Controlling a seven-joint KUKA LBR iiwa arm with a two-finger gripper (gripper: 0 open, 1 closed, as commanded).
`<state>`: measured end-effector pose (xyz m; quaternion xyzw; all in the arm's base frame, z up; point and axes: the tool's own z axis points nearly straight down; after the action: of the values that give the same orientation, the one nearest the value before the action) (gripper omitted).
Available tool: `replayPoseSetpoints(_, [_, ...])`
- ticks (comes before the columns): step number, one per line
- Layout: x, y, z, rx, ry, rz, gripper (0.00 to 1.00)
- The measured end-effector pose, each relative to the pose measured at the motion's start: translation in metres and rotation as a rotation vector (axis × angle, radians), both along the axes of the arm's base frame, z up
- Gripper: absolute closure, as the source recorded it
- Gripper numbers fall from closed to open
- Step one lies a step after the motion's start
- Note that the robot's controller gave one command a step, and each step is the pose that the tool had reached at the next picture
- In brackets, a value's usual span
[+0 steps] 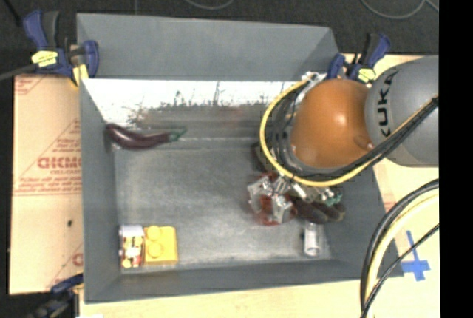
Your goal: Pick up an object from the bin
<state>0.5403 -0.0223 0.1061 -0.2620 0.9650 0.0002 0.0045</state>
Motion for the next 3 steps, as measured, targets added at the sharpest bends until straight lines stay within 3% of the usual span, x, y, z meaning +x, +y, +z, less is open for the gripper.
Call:
replayPoseSetpoints(1, [-0.006,-0.007,0.046,0.001,0.007,-0.011,1.00])
replayPoseSetpoints(2, [0.002,-0.023,0.089,0.002,-0.001,-0.044,1.00])
replayPoseSetpoints(3, [0.002,-0.023,0.089,0.001,-0.001,-0.045,1.00])
